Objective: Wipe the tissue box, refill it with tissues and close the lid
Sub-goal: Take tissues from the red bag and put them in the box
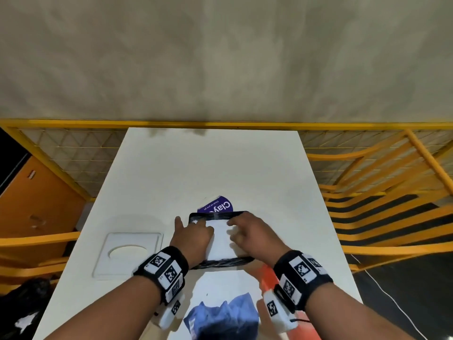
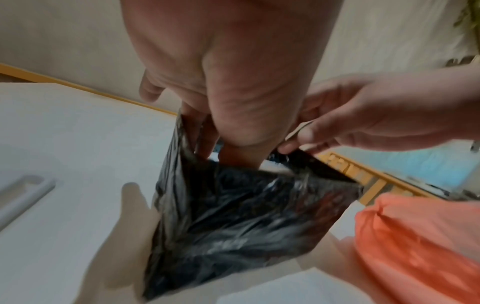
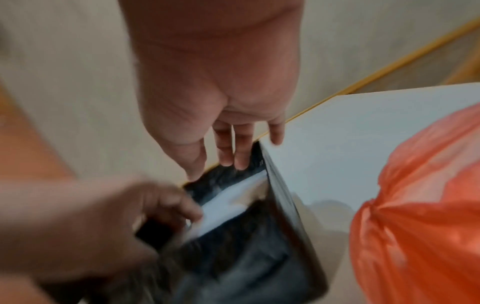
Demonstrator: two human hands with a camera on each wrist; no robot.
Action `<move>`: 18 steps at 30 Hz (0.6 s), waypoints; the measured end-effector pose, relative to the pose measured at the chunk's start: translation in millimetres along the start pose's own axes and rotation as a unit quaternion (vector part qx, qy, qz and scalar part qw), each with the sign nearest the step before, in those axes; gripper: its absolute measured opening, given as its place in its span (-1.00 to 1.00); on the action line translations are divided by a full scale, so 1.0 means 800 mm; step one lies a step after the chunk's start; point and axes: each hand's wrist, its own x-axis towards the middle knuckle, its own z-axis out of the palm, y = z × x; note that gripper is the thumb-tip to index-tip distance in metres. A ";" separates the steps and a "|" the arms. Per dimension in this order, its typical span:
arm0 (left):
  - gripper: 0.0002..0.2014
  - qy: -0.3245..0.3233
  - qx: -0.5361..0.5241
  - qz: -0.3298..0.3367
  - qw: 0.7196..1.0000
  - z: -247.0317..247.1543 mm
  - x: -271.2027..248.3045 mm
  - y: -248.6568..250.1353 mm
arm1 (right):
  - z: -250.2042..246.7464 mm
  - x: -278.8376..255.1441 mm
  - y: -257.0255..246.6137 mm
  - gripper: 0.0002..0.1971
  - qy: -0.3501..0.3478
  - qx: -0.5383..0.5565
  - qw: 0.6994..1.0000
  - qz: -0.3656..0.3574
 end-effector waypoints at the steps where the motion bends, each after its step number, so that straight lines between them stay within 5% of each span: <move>1: -0.66 0.014 -0.009 -0.002 1.000 -0.004 -0.003 0.002 | -0.015 -0.015 0.005 -0.78 0.042 0.056 0.997 0.008; 4: -0.75 0.113 -0.080 0.034 0.990 -0.013 -0.013 0.017 | -0.055 -0.079 0.036 -0.85 0.081 0.131 0.984 0.086; 7: -0.80 0.152 -0.243 0.135 0.948 -0.021 -0.023 0.066 | -0.062 -0.142 0.080 -0.82 -0.009 0.049 0.984 0.170; 9: -0.77 0.119 -0.285 0.205 0.929 -0.019 -0.021 0.109 | -0.043 -0.164 0.103 -0.83 -0.061 -0.040 0.979 0.193; 12: -0.74 0.052 -0.213 0.272 0.937 -0.009 -0.001 0.178 | -0.014 -0.184 0.127 -0.71 -0.048 -0.094 0.971 0.216; 18: -0.51 -0.078 -0.113 0.168 0.976 0.038 0.039 0.237 | 0.018 -0.192 0.141 -0.66 -0.003 -0.077 0.966 0.246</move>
